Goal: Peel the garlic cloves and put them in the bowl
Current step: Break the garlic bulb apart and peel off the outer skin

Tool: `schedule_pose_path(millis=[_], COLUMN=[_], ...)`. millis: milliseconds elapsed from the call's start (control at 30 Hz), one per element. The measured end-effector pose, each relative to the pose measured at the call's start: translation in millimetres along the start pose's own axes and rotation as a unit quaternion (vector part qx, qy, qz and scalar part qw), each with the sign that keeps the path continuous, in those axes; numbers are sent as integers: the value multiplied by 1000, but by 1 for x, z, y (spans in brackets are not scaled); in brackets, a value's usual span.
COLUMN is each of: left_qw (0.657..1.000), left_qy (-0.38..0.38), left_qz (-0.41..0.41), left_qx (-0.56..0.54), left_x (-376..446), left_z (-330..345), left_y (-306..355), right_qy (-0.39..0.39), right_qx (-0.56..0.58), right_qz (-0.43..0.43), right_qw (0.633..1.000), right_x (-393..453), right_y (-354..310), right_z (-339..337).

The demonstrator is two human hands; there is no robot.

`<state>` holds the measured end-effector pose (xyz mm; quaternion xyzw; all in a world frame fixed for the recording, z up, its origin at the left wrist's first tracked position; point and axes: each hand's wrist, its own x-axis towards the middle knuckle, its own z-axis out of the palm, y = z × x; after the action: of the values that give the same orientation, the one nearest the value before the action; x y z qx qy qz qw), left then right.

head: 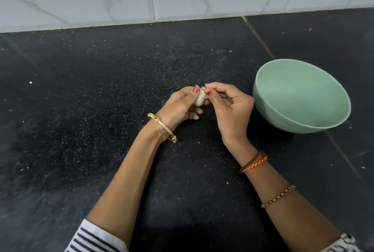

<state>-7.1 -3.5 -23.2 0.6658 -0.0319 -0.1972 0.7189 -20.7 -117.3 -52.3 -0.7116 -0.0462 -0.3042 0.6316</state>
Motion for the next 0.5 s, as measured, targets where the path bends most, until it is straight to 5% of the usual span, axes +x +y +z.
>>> schedule_pose_path(millis=[200,500], left_qw=[993,968], left_qy=[117,161], left_qz=[6,-41], left_qx=[-33,-186], left_x=[3,-1], left_z=[20,33], left_y=[-6,-1], right_qy=[-15,-13], right_qx=[-39,-100], right_qz=[-42,-184], right_qw=[998,978], right_x=[-1,-5], right_y=[-1,-3], right_z=[0,4])
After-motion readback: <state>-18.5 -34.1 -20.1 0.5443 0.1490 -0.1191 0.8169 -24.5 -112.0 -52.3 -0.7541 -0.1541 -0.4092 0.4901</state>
